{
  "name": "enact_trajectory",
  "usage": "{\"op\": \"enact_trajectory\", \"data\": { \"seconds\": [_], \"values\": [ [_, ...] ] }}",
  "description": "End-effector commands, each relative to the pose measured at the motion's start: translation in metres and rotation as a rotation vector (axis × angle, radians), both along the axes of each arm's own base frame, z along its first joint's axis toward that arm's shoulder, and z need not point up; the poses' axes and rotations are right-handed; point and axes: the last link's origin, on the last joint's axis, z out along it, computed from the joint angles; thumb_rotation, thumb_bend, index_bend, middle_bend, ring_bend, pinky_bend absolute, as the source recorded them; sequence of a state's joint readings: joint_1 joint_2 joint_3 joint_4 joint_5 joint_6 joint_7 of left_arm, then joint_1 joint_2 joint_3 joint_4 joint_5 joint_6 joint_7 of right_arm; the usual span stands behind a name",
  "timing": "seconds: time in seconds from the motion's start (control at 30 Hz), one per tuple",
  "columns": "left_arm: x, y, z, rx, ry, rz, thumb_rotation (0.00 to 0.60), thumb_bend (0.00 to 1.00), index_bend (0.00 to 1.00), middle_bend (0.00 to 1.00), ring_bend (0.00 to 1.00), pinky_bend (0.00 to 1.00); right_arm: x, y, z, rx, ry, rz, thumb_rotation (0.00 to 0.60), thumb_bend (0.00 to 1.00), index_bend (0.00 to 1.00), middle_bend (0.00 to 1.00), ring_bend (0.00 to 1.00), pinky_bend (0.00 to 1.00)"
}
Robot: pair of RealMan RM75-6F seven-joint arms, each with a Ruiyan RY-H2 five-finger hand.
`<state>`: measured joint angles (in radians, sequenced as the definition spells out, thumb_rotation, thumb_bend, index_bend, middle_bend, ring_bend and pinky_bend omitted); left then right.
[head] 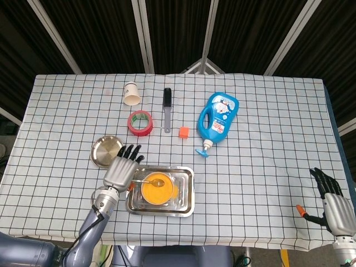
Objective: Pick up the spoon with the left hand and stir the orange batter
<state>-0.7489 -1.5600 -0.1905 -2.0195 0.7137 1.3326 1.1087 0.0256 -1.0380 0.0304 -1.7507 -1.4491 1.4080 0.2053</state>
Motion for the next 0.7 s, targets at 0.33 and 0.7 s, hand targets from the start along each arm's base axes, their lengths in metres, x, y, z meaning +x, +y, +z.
{"op": "enact_trajectory", "data": {
  "seconds": [0.33,0.7],
  "values": [
    [-0.002,0.004,-0.003,-0.023,0.004,0.002,0.600,0.29,0.43,1.00,1.00,1.00,0.000,0.000,0.000,0.001,0.000,-0.004,0.600,0.31,0.00,0.00,0.00,0.00],
    [0.008,0.000,-0.023,-0.068,0.023,0.053,0.600,0.37,0.48,1.00,1.00,1.00,0.000,0.000,0.000,0.004,-0.004,-0.004,0.600,0.31,0.00,0.00,0.00,0.00]
  ]
}}
